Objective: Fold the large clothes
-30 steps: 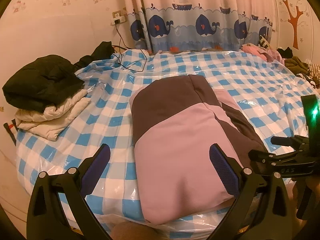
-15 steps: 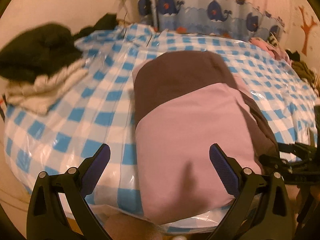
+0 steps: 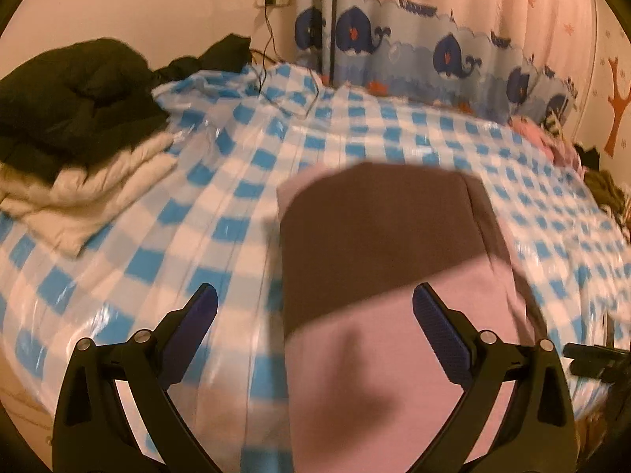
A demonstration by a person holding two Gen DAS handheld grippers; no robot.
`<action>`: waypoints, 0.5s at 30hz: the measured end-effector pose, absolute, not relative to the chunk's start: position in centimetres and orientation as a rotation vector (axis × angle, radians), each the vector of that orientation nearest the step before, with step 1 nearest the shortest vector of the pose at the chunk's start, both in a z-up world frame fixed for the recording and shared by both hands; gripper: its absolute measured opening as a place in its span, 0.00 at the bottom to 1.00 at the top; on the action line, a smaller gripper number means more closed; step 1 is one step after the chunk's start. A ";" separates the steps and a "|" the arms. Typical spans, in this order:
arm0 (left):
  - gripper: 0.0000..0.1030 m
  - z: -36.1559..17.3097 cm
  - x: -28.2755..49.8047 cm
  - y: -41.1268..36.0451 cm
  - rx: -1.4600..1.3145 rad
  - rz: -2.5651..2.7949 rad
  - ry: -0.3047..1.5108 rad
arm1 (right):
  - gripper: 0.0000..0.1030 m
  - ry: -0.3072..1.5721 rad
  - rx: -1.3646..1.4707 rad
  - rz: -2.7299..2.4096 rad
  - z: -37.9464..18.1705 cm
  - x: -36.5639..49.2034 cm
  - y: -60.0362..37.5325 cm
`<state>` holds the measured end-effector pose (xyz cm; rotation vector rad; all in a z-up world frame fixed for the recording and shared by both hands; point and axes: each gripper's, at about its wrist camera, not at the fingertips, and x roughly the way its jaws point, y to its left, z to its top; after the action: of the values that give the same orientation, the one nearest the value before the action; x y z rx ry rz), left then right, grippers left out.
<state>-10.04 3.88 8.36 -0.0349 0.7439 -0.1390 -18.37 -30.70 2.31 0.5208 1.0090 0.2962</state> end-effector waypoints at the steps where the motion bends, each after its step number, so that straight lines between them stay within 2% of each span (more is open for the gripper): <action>1: 0.92 8.7 -8.9 3.7 -0.032 -0.134 0.729 | 0.89 0.981 0.566 0.285 2.5 -17.7 -32.0; 5: 0.92 8.3 -4.2 2.0 -0.027 -0.142 0.725 | 0.90 0.963 0.689 0.183 0.5 -12.4 -35.6; 10: 0.92 3.8 -0.8 -3.0 0.028 -0.211 0.833 | 0.91 1.006 0.918 0.366 -4.2 -7.3 -33.9; 15: 0.91 2.4 -2.8 -7.1 0.105 -0.270 0.841 | 0.95 0.841 0.938 0.674 -1.9 -7.8 -31.7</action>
<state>-2.78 -7.07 2.43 0.1046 0.8407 -0.2699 -7.80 -31.65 -1.87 0.9381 0.8410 0.6742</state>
